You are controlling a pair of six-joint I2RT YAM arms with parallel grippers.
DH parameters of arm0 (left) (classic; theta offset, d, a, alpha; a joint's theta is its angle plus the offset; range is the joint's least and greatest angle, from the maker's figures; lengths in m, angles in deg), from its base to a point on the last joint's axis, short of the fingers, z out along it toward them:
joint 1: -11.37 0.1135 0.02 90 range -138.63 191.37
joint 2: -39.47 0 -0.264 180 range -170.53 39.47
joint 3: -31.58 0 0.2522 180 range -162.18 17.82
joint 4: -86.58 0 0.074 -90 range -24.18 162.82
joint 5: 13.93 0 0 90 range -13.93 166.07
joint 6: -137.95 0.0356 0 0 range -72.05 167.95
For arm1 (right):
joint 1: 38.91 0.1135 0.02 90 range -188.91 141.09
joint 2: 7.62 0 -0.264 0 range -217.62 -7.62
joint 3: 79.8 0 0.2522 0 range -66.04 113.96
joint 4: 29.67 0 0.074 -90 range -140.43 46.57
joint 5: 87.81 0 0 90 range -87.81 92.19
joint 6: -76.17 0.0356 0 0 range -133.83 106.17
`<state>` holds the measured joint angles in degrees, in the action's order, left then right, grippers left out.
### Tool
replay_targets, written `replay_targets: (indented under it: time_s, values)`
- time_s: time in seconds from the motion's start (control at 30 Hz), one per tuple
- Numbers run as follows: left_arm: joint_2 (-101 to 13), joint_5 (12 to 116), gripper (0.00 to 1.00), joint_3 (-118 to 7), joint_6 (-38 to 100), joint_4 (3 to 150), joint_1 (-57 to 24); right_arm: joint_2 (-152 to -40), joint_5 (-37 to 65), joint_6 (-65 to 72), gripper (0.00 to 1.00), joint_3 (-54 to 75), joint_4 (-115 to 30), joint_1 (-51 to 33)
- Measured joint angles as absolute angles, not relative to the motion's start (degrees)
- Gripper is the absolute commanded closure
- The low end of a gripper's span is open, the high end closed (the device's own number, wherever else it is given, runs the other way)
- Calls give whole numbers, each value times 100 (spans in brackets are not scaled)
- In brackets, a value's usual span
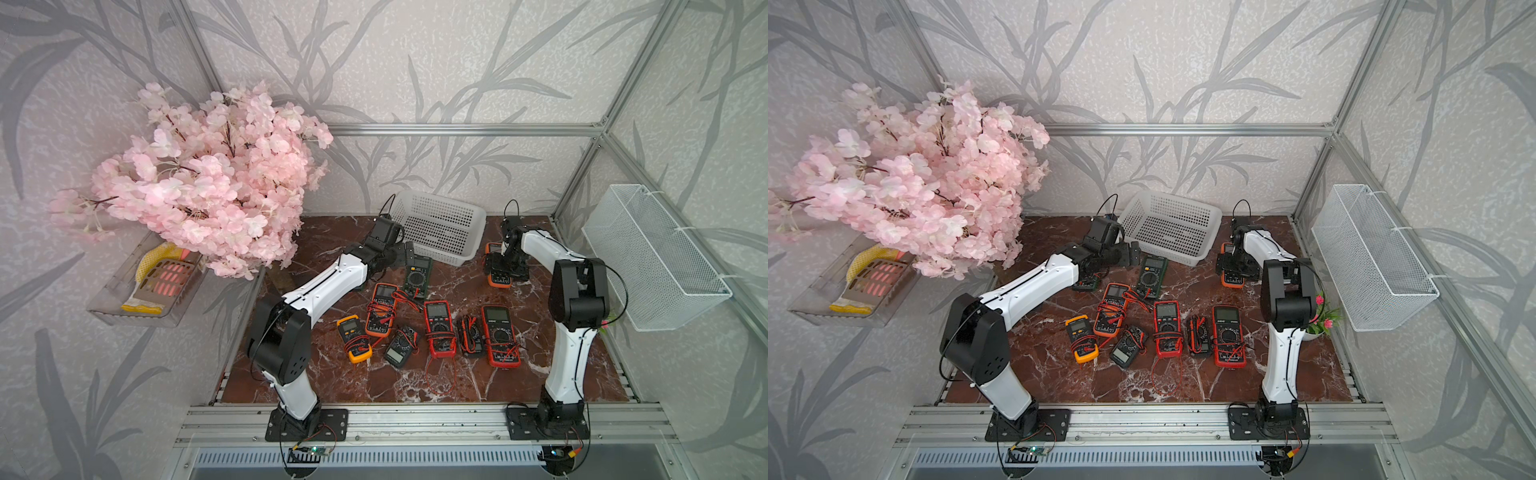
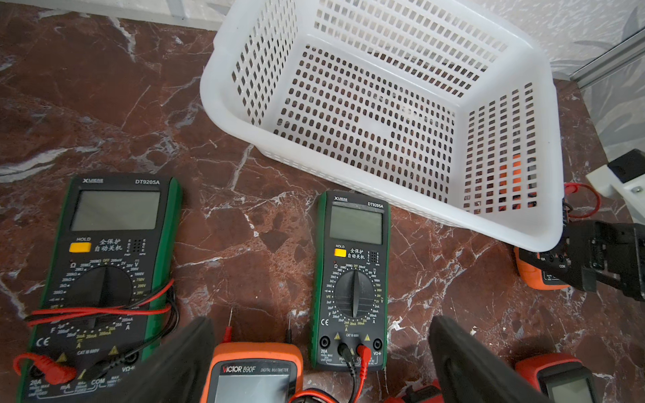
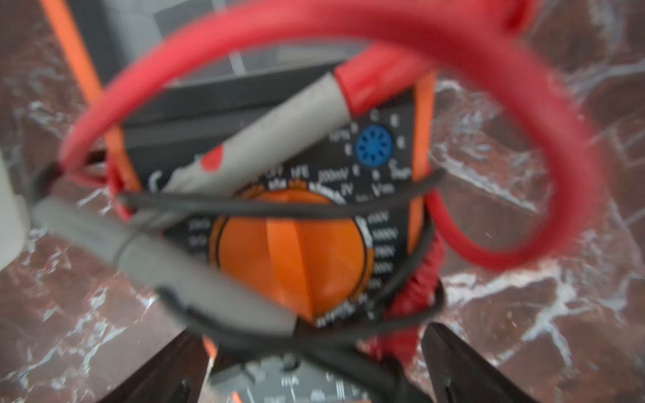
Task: Put the multimeter into the basket
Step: Pick up the multimeter from the center of the board.
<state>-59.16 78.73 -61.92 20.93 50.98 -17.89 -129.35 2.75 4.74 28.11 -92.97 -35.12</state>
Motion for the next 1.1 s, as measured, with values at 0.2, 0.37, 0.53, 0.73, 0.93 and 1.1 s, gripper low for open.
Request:
replay_targets:
  time_s: [0.2, 0.37, 0.53, 0.73, 0.93, 1.1]
  values:
    - [-5935, 7866, 0, -6192, 2071, 5098, -1789, -13193, 262, 474, 1, 2984, -9293, -3499]
    - [-5935, 7849, 0, -6195, 2073, 5096, -1789, -13390, 220, 476, 1, 3163, -9280, -3499]
    - [-5935, 7844, 0, -6197, 2075, 5091, -1789, -13484, 168, 478, 16, 3288, -9275, -3499]
    - [-5935, 7838, 0, -6219, 2084, 5043, -1789, -13473, 161, 520, 30, 3274, -9245, -3499]
    - [-5935, 7860, 0, -6352, 2095, 5023, -1789, -13257, 170, 616, 32, 2986, -9103, -3499]
    - [-5935, 7943, 0, -6470, 2086, 4982, -1787, -12872, 181, 727, 32, 2759, -9164, -3499]
